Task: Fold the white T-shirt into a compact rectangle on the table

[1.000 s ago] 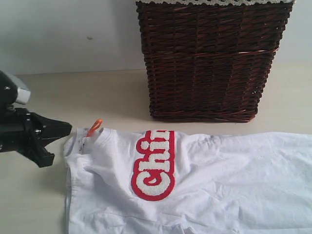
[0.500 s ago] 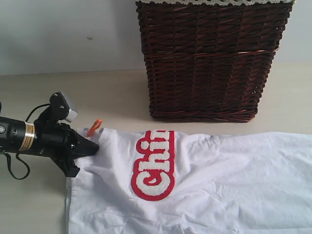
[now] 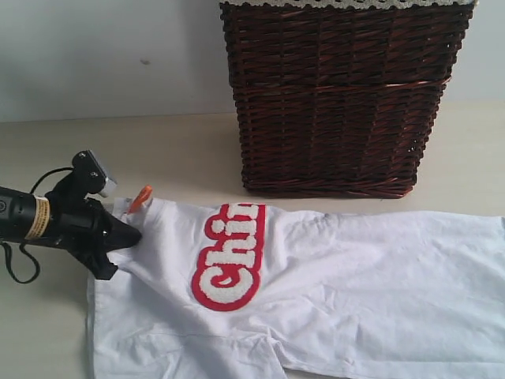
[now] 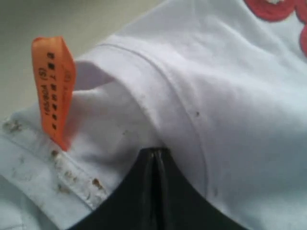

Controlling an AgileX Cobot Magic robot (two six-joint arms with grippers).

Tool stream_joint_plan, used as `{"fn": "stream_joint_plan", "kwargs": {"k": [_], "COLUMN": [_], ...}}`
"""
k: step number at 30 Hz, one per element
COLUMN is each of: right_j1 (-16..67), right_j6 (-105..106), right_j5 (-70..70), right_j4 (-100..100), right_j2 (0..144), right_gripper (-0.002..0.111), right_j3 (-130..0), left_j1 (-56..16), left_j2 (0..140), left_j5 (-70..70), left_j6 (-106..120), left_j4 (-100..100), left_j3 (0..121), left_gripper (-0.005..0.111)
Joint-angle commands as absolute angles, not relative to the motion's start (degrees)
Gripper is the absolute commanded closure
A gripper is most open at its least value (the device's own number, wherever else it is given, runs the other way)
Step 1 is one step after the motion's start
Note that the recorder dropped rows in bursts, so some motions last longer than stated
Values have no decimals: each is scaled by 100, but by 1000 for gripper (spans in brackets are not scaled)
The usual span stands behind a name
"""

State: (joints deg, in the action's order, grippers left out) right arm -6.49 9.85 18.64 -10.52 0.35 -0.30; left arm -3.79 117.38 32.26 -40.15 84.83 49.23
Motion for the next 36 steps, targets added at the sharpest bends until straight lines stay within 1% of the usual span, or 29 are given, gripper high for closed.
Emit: {"fn": "stream_joint_plan", "kwargs": {"k": [1, 5, 9, 11, 14, 16, 18, 20, 22, 25, 28, 30, 32, 34, 36], "right_j1": [-630, -630, -630, -630, -630, -630, -630, -630, -630, -630, -630, -630, -630, -630, -630], "right_j6": [992, 983, 983, 998, 998, 987, 987, 987, 987, 987, 987, 987, 987, 987, 987], "right_j5": [1790, 1790, 1790, 1790, 1790, 1790, 1790, 1790, 1790, 1790, 1790, 1790, 1790, 1790, 1790], "right_j4": [-1060, -1060, -1060, -1060, -1060, -1060, -1060, -1060, -1060, -1060, -1060, -1060, -1060, -1060, -1060], "right_j2": [0, 0, 0, 0, 0, 0, 0, 0, 0, 0, 0, 0, 0, 0, 0], "right_gripper": [101, 101, 101, 101, 101, 101, 101, 101, 101, 101, 101, 101, 101, 101, 101], "right_j3": [0, 0, 0, 0, 0, 0, 0, 0, 0, 0, 0, 0, 0, 0, 0], "left_j1": [-3, 65, 109, 121, 121, 121, 140, 151, 31, -337, -770, -1040, -1301, -1534, -1672], "left_j2": [11897, 11699, 11147, 10833, 10320, 9983, 9718, 9561, 9531, 9531, 9531, 9531, 9531, 9507, 9507], "left_j5": [2239, 2645, 3336, 3706, 4285, 4892, 5717, 6358, 6996, 6936, 6131, 5833, 5532, 5018, 4319], "left_j6": [-3943, -3943, -3943, -3943, -3990, -4818, -5792, -5812, -5479, -4602, -3174, -2131, -1620, -2141, -2886], "left_j4": [8649, 8678, 8678, 8678, 9006, 9892, 9995, 9995, 9995, 9995, 9995, 9995, 9995, 9995, 9995], "left_j3": [4856, 4856, 4856, 4856, 4856, 4856, 4679, 4369, 3995, 3393, 2777, 2399, 2103, 1916, 1805], "left_gripper": [107, 107, 105, 98, 80, 67, 57, 52, 53, 53, 53, 53, 53, 57, 68]}}
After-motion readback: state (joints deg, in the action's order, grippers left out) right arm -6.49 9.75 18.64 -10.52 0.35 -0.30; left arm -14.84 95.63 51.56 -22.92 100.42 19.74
